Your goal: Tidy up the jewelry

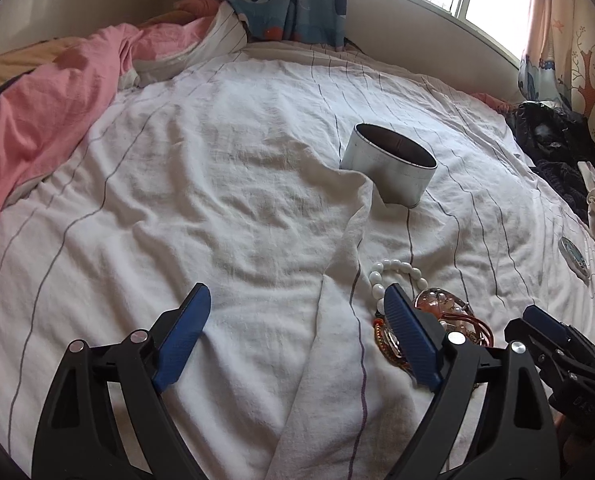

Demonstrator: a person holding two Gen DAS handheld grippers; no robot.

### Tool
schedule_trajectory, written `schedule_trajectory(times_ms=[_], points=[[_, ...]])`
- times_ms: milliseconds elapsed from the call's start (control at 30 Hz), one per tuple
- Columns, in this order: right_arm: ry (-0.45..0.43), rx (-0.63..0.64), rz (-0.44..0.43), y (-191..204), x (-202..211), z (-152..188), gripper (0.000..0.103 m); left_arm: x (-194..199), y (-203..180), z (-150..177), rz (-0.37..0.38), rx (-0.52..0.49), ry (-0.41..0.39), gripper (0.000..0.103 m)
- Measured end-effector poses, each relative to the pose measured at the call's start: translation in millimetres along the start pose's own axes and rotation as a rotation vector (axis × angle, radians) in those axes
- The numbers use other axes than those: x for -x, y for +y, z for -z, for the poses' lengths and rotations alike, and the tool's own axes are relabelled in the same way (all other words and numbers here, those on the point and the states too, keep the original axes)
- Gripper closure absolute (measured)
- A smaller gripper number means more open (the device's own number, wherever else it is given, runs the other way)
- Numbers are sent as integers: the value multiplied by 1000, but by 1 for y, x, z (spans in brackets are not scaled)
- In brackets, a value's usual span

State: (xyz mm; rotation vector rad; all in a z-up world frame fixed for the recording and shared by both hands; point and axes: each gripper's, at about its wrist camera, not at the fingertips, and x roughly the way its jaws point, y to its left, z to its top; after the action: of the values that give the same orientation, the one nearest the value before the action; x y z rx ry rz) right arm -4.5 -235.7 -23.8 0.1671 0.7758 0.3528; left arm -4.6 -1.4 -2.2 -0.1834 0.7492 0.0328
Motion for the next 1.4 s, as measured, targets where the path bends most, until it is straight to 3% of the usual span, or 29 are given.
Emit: schedule_trajectory(times_ms=[100,200,267,367,467,567,600,700,800,1000,1300,1333,1400], points=[[-2,-4,-4,0,0,0,33,21,-21,2,28,-120,-86,18],[-18,-7,-13,0,4,0,33,34,-39,13,37,-226,-107,18],[-38,3,-30,2,9,-1,33,34,-37,19,27,-211,-84,18],[-34,30,-112,12,11,-3,35,31,-13,18,13,-81,-53,18],[27,64,-183,27,1,-6,50,29,18,14,-12,70,-53,18],[73,87,-195,39,-10,-10,62,23,36,14,-3,174,-30,17],[86,88,-196,42,-13,-10,74,21,37,14,-4,177,-25,17],[97,81,-185,41,-14,-10,98,20,33,14,-8,154,-26,17],[60,52,-178,33,-3,-8,101,18,30,14,-8,147,-23,16],[-41,-46,-172,6,25,-16,101,18,27,14,-16,130,-23,16],[-22,-137,-76,-23,33,-15,100,20,21,15,-21,92,-26,16],[-16,-144,-91,-25,33,-15,96,21,19,14,-18,75,-32,16],[-23,-124,-83,-20,32,-16,37,25,7,13,-7,14,-56,16]])
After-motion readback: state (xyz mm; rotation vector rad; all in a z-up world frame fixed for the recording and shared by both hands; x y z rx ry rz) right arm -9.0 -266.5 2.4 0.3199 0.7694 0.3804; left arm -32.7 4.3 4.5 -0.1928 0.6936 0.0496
